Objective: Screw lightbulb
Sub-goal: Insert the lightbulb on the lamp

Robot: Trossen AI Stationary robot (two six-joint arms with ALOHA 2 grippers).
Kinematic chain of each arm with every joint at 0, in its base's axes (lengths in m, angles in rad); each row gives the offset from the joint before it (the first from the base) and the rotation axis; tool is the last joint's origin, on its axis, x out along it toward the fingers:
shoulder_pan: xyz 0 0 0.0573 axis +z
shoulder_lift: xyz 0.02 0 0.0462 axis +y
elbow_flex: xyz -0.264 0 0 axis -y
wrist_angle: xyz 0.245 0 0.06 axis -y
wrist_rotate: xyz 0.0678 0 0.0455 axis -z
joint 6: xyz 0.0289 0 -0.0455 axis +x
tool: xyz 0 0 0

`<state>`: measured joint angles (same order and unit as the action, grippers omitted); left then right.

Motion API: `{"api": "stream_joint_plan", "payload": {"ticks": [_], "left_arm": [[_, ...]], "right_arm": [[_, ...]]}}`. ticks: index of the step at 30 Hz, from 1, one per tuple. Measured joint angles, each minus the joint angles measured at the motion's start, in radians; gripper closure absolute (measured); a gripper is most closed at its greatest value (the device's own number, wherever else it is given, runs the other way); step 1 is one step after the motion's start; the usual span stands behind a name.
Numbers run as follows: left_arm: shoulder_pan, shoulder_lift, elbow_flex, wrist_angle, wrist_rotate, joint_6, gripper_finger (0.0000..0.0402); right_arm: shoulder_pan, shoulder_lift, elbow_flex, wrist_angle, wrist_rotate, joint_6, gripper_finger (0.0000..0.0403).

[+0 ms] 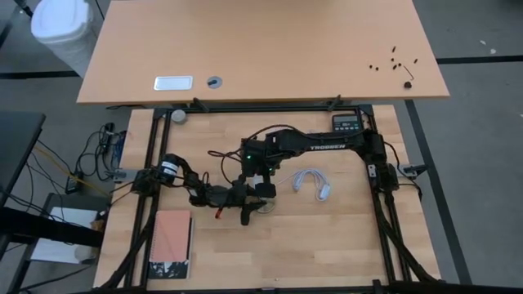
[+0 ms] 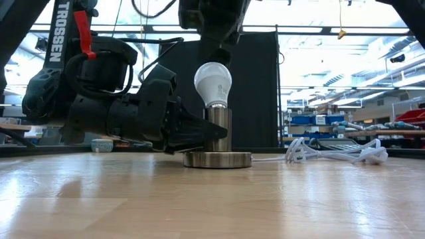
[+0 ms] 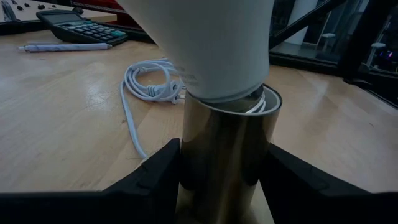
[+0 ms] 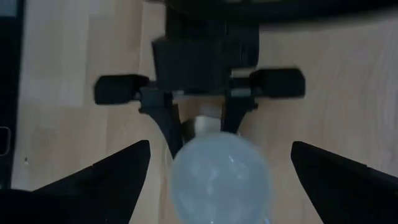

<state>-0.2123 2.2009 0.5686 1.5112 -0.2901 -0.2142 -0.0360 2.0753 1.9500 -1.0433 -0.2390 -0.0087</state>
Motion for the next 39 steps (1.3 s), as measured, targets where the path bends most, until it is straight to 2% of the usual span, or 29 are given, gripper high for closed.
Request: {"api": "stream_joint_plan", "payload": {"ticks": [14, 29, 35, 39], "left_arm": [[0.0, 0.0, 0.0, -0.007, -0.002, 0.0, 0.0207], [0.0, 0.0, 0.005, -0.014, -0.002, -0.001, 0.0207], [-0.002, 0.0, 0.005, -0.016, 0.009, 0.0, 0.0207], [-0.002, 0.0, 0.005, -0.016, 0.009, -0.001, 0.0207]], "right_arm": [[0.016, 0.071, -0.01, -0.022, 0.005, -0.013, 0.0016], [0.023, 0.068, -0.009, -0.043, -0.012, 0.006, 0.0119], [0.046, 0.067, -0.008, -0.056, -0.003, 0.007, 0.012], [0.078, 0.065, -0.007, -0.068, 0.083, -0.035, 0.0117]]}}
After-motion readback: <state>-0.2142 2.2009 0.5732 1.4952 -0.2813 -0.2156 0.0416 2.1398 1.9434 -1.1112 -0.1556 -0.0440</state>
